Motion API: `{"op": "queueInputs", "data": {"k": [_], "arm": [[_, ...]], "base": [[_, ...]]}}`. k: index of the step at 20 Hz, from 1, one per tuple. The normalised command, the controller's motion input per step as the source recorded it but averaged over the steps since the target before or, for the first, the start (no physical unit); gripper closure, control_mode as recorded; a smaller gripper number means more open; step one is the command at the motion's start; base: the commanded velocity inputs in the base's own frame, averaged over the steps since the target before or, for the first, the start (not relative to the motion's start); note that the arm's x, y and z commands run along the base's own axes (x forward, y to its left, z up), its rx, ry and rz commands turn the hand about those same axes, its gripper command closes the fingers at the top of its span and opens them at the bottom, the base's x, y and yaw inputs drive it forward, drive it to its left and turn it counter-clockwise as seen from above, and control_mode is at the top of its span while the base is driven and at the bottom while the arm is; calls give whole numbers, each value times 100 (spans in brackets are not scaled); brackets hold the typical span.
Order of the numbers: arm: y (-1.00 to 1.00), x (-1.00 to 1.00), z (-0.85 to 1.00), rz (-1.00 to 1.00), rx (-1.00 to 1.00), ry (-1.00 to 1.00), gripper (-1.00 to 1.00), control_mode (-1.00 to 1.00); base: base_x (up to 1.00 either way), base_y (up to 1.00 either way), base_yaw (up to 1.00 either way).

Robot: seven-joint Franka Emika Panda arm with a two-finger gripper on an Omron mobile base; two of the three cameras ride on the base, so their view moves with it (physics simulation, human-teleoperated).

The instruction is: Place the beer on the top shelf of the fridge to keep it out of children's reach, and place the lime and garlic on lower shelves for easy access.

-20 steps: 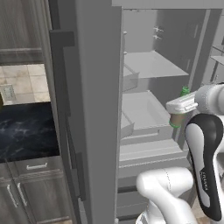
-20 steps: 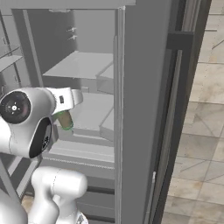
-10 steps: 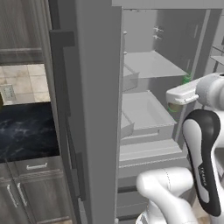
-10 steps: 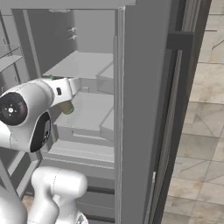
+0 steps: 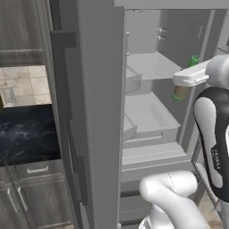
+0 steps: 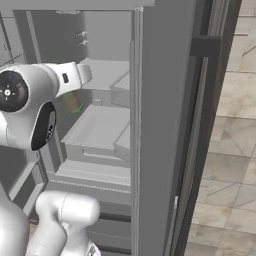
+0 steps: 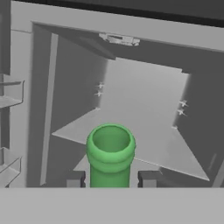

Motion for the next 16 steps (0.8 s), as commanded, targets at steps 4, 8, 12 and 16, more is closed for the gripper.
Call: {"op": "queueInputs", "data": {"k": [4, 8, 12, 16], "arm": [[0, 18, 0, 0, 0, 0, 100, -100], [0, 35, 0, 0, 2, 0, 100, -100], [0, 48, 0, 0, 5, 0, 100, -100], [0, 49, 0, 0, 7, 0, 100, -100]], "base": [[0, 0, 0], [0, 0, 0], [0, 0, 0], [0, 0, 0]]}}
